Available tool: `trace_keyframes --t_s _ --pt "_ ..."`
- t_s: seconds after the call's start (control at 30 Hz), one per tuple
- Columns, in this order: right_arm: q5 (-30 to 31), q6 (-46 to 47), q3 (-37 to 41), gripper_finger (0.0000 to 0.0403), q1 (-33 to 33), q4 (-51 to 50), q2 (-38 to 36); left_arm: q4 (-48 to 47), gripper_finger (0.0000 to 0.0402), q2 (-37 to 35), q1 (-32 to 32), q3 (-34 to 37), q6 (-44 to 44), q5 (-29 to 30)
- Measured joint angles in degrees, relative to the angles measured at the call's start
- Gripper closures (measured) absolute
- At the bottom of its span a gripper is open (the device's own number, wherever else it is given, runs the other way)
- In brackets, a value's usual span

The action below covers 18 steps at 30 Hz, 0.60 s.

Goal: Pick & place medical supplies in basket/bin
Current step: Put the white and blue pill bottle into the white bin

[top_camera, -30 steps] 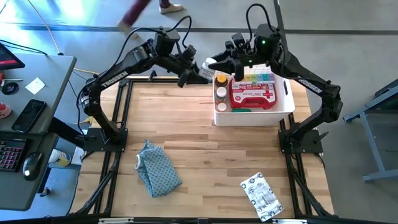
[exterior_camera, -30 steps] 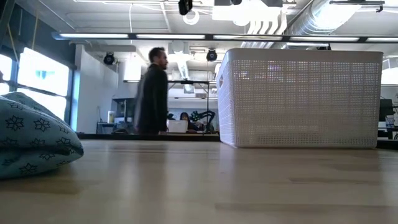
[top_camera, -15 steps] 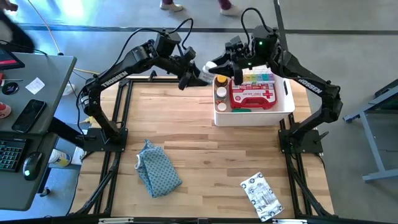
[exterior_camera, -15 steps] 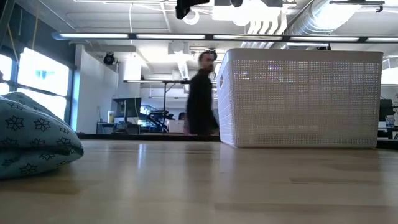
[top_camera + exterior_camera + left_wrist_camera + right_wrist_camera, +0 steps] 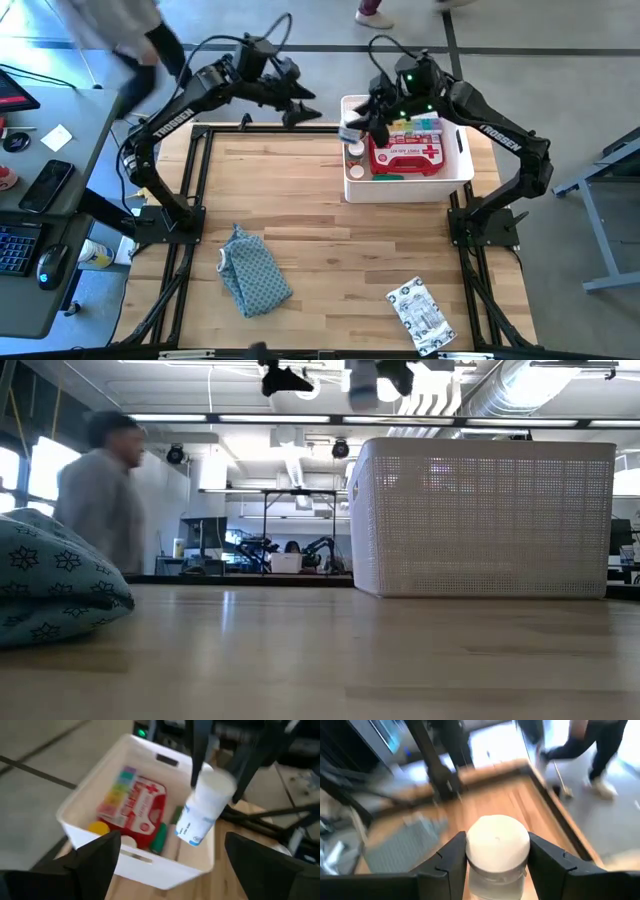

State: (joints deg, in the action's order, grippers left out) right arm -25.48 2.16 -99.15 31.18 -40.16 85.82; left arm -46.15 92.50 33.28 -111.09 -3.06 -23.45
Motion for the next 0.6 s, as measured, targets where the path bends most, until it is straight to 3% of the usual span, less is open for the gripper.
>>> trace_keyframes --t_s 0.1,0.27,0.4,0.6 --pt "2.2 -3.3 0.1 0.0241 0.9 -8.0 0.0 0.4 0.0022 -0.6 2.2 0.0 -0.9 -0.3" --pt "2.2 -5.1 7.5 0.0241 3.7 -7.9 -1.9 3.2 0.0033 -0.6 4.8 0.0 -5.0 -4.2" --pt "2.5 -2.0 20.2 0.0241 6.6 1.6 -6.2 7.0 0.0044 -0.7 4.5 0.0 -6.8 -5.0" --pt "8.2 -0.4 36.6 0.0241 7.2 17.6 -11.8 9.8 0.0062 -0.7 4.2 0.0 -9.2 -4.8"
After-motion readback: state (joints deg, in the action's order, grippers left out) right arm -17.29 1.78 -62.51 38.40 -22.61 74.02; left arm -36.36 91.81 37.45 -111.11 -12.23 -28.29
